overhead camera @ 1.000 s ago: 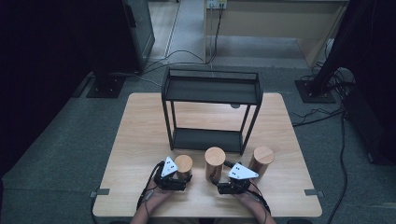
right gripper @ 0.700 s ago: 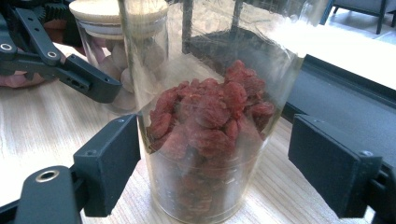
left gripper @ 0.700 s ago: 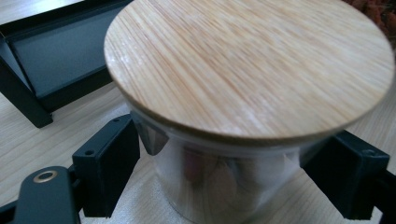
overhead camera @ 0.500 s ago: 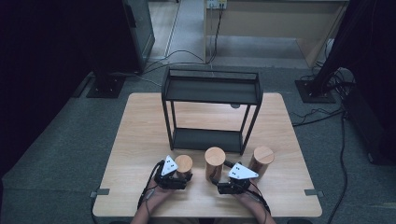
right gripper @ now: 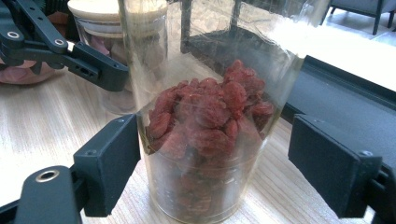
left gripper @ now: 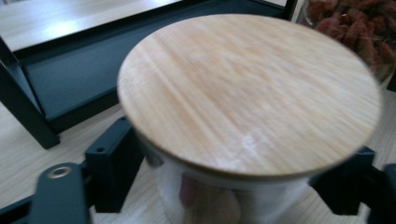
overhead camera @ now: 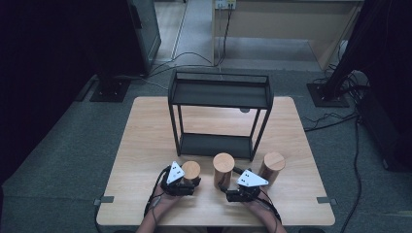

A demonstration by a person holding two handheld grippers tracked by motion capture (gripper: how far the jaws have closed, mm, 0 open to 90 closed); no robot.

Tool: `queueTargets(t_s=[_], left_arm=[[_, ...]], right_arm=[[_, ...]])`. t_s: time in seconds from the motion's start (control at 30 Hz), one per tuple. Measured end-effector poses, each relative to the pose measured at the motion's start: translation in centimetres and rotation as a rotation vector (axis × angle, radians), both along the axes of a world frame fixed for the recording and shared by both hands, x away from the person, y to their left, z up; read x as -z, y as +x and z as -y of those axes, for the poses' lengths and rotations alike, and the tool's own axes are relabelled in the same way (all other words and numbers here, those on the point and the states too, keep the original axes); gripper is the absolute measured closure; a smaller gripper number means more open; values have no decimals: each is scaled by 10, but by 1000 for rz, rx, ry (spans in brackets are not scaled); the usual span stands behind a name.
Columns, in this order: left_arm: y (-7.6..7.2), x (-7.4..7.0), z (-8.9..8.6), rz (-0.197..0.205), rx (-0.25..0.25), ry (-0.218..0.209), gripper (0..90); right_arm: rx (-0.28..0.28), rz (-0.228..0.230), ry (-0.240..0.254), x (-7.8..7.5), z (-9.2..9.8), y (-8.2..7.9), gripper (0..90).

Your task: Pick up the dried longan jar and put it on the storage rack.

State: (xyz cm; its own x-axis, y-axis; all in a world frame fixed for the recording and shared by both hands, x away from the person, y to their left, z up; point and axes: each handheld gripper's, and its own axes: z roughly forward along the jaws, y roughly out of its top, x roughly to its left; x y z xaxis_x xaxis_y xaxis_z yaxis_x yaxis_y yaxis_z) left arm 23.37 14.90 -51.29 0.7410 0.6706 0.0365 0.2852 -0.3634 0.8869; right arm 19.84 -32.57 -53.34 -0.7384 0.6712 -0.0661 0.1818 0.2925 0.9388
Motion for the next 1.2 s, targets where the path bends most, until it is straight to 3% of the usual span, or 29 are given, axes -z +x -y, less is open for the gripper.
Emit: queueTargets(t_s=[0.13,0.7,0.97,1.2], left_arm=[[-2,1,0,12,5,-1,245],[0,-2,-1,-18,-33,-27,256],[2,-2,-3,-19,-42,-69,257],[4,-5,6,-8,-49,-53,257]], right_arm=[[1,-1,-3,0,-1,0,165],[4,6,-6,0,-1,-2,165],[2,7,-6,0,-1,-1,165],[2,9,-4,0,-1,-2,165]])
